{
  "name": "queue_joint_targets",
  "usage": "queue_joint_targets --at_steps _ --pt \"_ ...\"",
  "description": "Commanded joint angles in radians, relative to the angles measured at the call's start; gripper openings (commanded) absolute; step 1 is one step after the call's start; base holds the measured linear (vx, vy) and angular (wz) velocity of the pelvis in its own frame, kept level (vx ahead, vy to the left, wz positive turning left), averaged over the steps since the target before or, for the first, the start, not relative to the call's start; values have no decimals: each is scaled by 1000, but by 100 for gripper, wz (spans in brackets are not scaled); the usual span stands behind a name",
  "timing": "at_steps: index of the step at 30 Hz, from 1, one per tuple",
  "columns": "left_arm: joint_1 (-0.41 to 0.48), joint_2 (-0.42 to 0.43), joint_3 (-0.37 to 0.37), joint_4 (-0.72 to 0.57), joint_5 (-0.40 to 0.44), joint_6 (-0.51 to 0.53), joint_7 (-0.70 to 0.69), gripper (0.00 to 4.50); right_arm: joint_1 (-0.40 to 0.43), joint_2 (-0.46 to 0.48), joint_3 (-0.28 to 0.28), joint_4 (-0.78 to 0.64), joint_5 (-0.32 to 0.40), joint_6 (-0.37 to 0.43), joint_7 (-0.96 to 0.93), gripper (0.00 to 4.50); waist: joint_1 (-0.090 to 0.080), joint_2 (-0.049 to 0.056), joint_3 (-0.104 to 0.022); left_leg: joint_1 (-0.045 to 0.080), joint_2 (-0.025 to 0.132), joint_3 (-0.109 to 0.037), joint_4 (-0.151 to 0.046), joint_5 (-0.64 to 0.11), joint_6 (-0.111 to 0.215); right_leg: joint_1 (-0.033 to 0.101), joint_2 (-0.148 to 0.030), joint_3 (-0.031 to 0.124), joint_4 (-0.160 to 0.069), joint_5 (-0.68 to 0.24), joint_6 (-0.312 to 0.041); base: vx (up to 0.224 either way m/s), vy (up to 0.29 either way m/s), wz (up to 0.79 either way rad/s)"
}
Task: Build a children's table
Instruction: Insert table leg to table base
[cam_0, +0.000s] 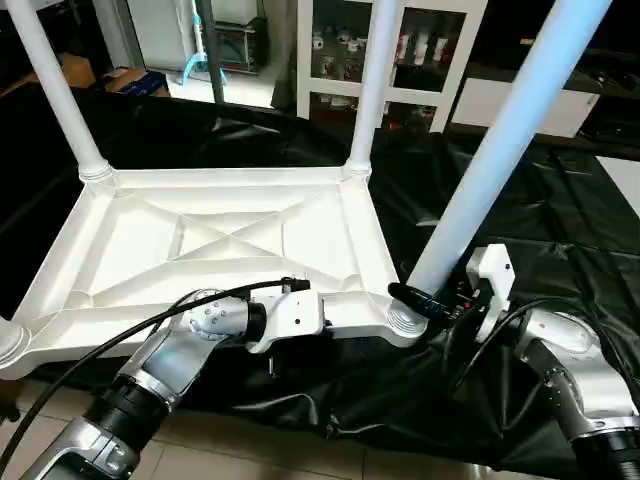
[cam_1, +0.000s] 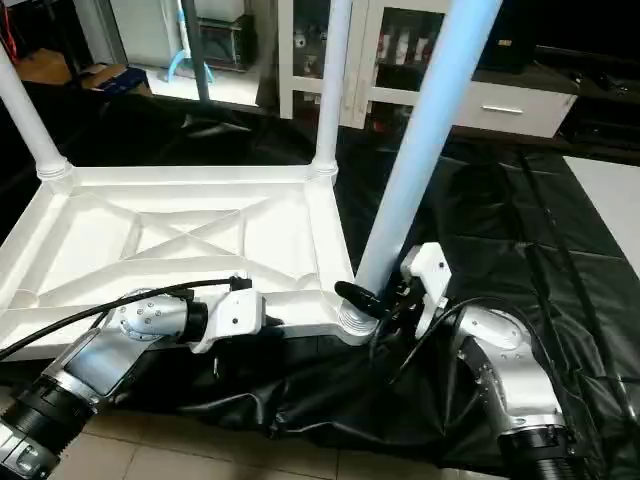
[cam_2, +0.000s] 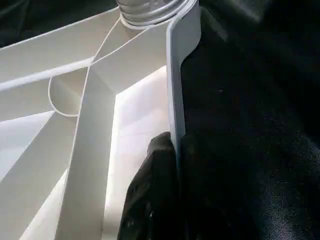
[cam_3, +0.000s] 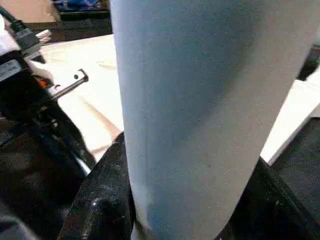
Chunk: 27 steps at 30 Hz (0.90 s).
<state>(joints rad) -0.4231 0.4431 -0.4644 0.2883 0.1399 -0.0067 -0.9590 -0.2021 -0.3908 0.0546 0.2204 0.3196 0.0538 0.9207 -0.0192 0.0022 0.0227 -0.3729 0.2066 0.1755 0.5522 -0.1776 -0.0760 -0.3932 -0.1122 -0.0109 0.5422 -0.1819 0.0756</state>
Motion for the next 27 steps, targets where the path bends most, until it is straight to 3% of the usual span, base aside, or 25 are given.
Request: queue_joint_targets --at_steps 1,6,8,12,14,15,16,17,18,19,20,21,22,23,24,25,26,27 --pt "18 -12 -20 26 48 36 42 0 65 8 74 130 -111 59 -69 184 -12 11 6 16 13 -17 -98 -701 -62 -25 5 -7 -87 -543 -114 0 0 0" --pt "23 -54 0 0 42 114 93 0 47 65 5 173 -127 43 -254 184 -25 17 16 21 9 -32 -103 -779 -71 -29 4 -20 -101 -652 -73 0 0 0" --pt "16 -77 7 0 46 143 121 0 38 89 -20 182 -123 52 -314 184 -35 21 20 17 9 -41 -112 -807 -79 -18 6 -31 -99 -625 -74 -57 41 -19" --pt "-3 -127 19 -3 42 204 163 0 7 133 -60 211 -119 72 -419 184 -58 34 41 31 13 -49 -138 -925 -65 3 17 -81 -110 -559 -91 -56 35 -10" --pt "-22 -165 25 -7 48 238 197 0 -31 150 -65 252 -145 73 -499 184 -56 41 45 32 20 -38 -155 -938 -51 24 19 -94 -97 -506 -104 -58 1 1" --pt "-29 -179 26 -8 52 251 209 0 -47 156 -65 269 -155 75 -527 184 -38 50 56 1 34 -14 -209 -946 -44 66 30 -103 -33 -442 -110 -105 -32 6" --pt "-34 -190 25 -11 56 265 218 0 -63 163 -65 287 -161 79 -552 184 -20 48 51 -7 39 1 -219 -929 -37 82 29 -91 8 -405 -110 -96 -74 16" --pt "-47 -216 26 -11 66 292 247 0 -99 174 -63 328 -178 94 -597 184 -1 32 53 6 43 33 -222 -874 -37 62 28 -60 25 -415 -106 -96 -74 16" --pt "-53 -228 27 -11 71 305 261 0 -113 179 -59 345 -184 101 -611 184 -14 -6 50 142 -33 33 -25 -659 -35 -98 -18 -70 -185 -828 -61 -8 -89 22" --pt "-62 -249 30 -10 80 326 289 0 -136 186 -55 372 -193 110 -633 184 -21 -9 66 175 -45 15 56 -545 -9 -126 -68 -75 -238 -979 -43 -12 5 -23" --pt "-64 -253 31 -10 81 330 294 0 -140 187 -55 377 -195 111 -636 184 -37 -7 80 140 -47 -3 64 -450 10 -95 -93 -87 -243 -1049 -42 -12 5 -23" --pt "-76 -280 35 -10 92 360 335 0 -162 195 -49 405 -204 113 -660 184 -40 35 53 -20 4 -55 -81 -529 -18 108 -45 -135 -82 -671 -21 43 107 -60" --pt "-77 -283 36 -10 93 363 341 0 -165 196 -49 408 -206 112 -662 184 -32 50 56 -20 29 -71 -116 -663 -18 120 -30 -133 -27 -478 -45 31 35 -19" --pt "-90 -315 48 -5 109 396 403 0 -183 203 -46 429 -216 103 -691 184 -10 61 73 -23 73 -72 -188 -929 -16 117 -15 -101 73 -190 -121 31 35 -19" --pt "-100 -340 59 -1 123 424 456 0 -197 210 -47 444 -221 94 -716 184 14 32 74 34 75 -24 -186 -896 15 61 -6 -55 68 -212 -133 -37 -113 40" --pt "-100 -340 59 -1 123 424 456 0 -197 210 -47 444 -221 94 -716 184 8 1 64 85 22 -11 -105 -775 -2 7 -14 -36 -25 -482 -100 22 -182 41" --pt "-114 -366 72 11 143 451 517 0 -211 219 -52 459 -228 82 -750 184 4 -4 69 158 -45 0 41 -477 -5 -90 -69 -56 -159 -944 -82 22 -182 41" --pt "-122 -380 80 20 152 460 553 0 -218 224 -55 468 -231 74 -769 184 5 0 71 89 -28 -26 10 -337 14 -18 -89 -54 -147 -997 -83 0 -71 -12"
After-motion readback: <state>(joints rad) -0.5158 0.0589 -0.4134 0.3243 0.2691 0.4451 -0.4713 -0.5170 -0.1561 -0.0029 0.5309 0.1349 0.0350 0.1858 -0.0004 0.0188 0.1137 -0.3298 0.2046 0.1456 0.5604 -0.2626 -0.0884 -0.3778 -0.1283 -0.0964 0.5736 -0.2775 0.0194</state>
